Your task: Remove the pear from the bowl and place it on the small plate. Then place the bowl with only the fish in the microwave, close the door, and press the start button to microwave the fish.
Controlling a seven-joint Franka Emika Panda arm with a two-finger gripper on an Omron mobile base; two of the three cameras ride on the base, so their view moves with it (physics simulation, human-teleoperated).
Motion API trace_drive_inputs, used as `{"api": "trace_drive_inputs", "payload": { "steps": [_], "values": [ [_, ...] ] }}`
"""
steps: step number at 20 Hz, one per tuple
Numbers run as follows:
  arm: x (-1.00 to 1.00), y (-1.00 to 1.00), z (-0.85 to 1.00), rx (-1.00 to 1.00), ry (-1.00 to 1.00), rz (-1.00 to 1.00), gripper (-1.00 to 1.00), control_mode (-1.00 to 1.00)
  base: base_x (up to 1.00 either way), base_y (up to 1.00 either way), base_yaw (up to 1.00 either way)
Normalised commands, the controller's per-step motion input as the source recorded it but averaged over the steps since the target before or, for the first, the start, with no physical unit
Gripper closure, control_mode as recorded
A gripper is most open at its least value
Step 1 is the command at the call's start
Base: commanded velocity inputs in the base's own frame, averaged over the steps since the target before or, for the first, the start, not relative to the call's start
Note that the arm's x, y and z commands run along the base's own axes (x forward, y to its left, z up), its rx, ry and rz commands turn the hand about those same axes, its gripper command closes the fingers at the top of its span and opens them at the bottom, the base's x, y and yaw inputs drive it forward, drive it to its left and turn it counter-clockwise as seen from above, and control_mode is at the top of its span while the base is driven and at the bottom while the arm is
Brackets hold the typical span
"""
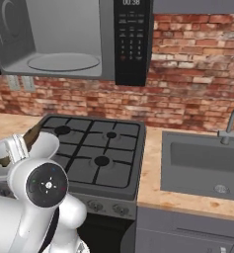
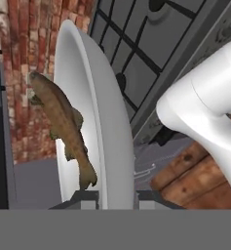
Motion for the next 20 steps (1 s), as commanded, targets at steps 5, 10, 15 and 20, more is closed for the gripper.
{"api": "trace_drive_inputs", "payload": {
  "steps": [5, 10, 15, 20],
  "values": [
    [0.09, 0.0, 0.02, 0.06, -0.06, 0.0, 1.0, -1.0, 0.04, 0.0, 0.01],
    [0.28, 0.0, 0.36, 0.12, -0.25, 0.0, 1.0, -1.0, 0.0, 0.0, 0.0],
    [0.36, 0.23, 0.29, 0.09, -0.25, -0.02, 1.0, -1.0, 0.0, 0.0, 0.0],
    [0.34, 0.22, 0.28, 0.0, -0.18, -0.15, 1.0, -1.0, 0.0, 0.0, 0.0]
  ]
}}
